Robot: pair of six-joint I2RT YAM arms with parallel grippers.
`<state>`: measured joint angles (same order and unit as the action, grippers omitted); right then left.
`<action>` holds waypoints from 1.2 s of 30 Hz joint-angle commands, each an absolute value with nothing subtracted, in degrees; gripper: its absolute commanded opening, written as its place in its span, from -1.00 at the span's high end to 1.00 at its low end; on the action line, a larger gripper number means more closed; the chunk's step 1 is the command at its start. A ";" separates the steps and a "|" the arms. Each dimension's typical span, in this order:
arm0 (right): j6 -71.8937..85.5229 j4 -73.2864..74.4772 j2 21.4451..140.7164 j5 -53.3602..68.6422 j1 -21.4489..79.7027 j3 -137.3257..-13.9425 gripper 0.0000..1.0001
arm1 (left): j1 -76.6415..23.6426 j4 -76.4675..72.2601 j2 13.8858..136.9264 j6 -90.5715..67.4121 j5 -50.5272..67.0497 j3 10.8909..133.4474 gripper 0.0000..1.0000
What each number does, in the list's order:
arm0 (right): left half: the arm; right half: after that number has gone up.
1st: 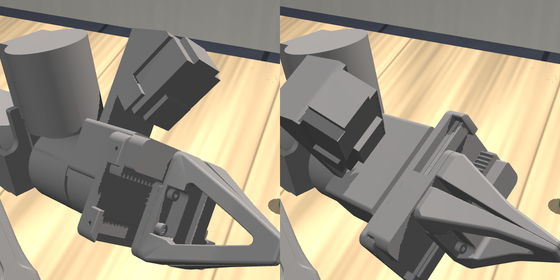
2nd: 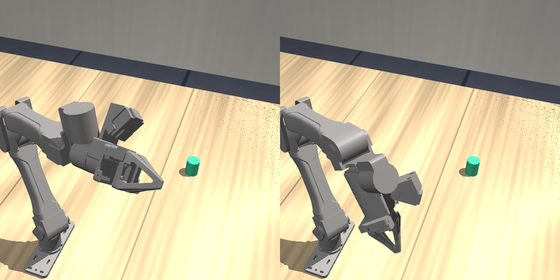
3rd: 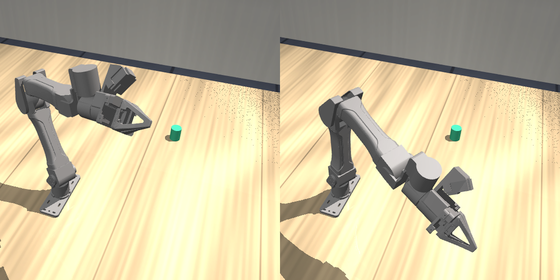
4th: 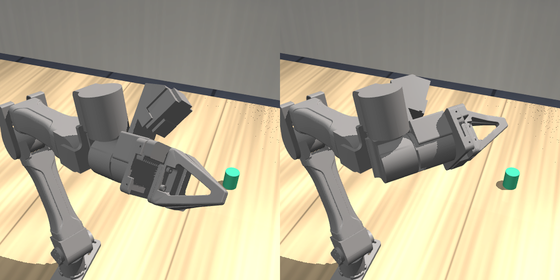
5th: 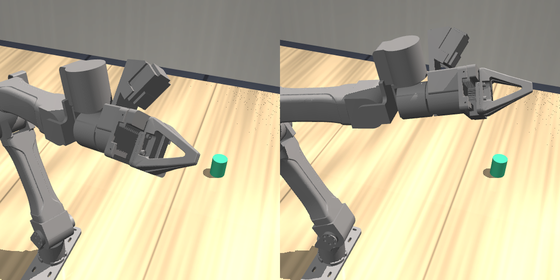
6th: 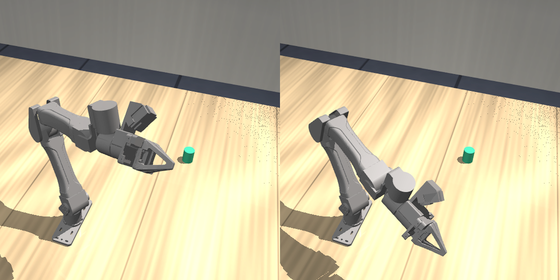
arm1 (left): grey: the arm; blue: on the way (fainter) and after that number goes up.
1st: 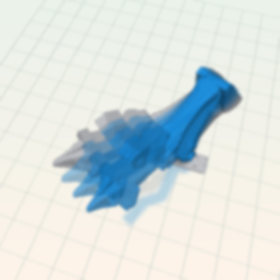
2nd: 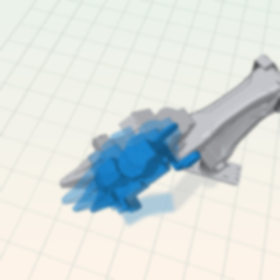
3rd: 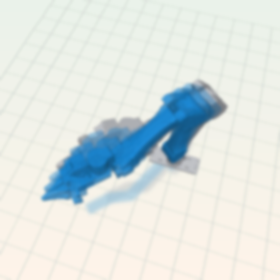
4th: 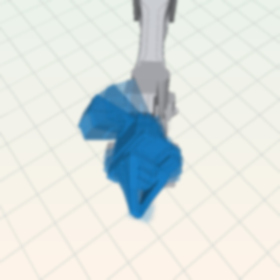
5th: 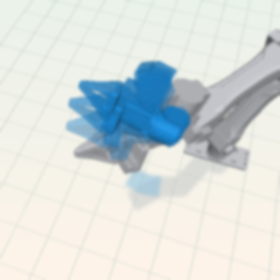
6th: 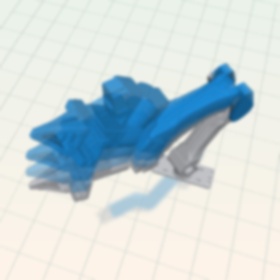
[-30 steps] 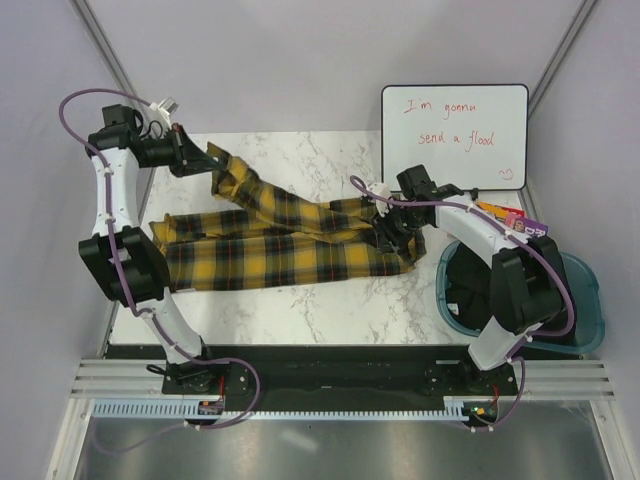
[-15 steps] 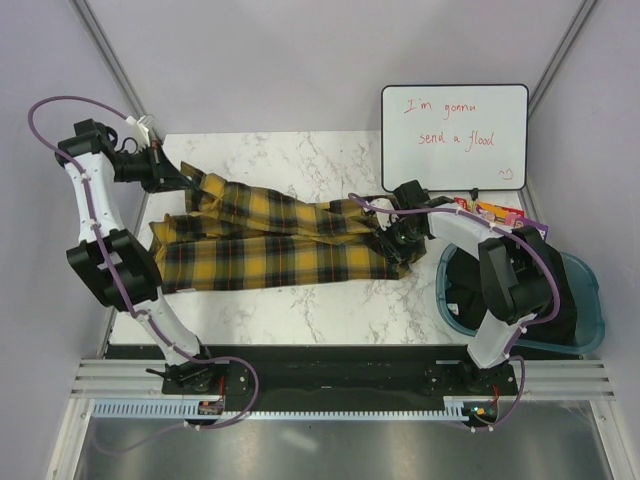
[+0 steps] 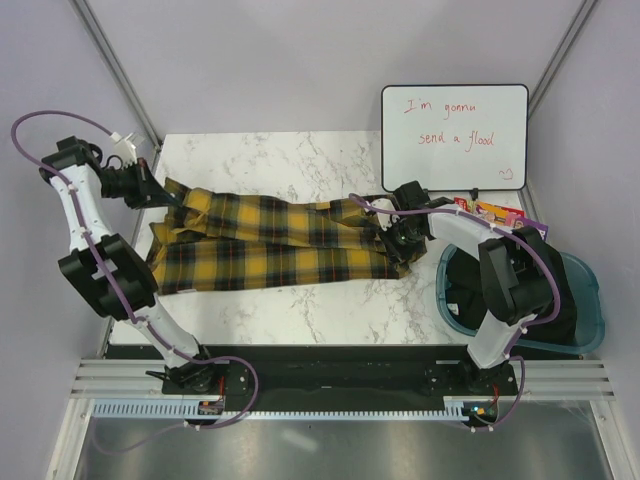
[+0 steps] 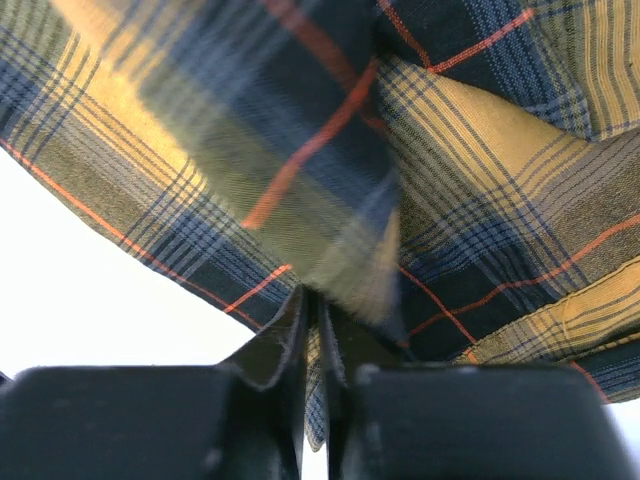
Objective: Fold and stack the long sleeve shirts
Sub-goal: Fold the shirt
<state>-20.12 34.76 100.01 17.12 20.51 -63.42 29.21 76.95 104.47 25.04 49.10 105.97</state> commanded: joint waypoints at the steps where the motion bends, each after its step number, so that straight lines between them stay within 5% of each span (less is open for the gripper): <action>1: -20.04 35.33 97.73 16.70 20.57 -63.54 0.83 | 32.43 88.07 102.31 30.76 45.01 104.68 0.96; 11: -20.92 38.93 95.54 21.00 20.48 -64.77 0.99 | 33.13 76.13 105.47 34.89 36.92 93.72 0.81; 19: -23.56 47.81 90.19 31.99 20.48 -68.99 0.63 | 33.22 65.57 105.73 36.47 30.07 84.56 0.66; 20: -23.12 47.99 89.74 32.51 20.48 -69.34 0.52 | 33.22 64.17 105.65 36.39 27.80 83.51 0.44; 25: -21.97 48.77 90.52 32.69 20.48 -72.68 0.40 | 33.31 58.98 101.79 37.44 24.61 82.53 -0.02; 36: -9.67 36.65 102.46 21.19 24.26 -78.31 0.37 | 15.04 50.90 98.34 37.35 21.02 78.14 0.11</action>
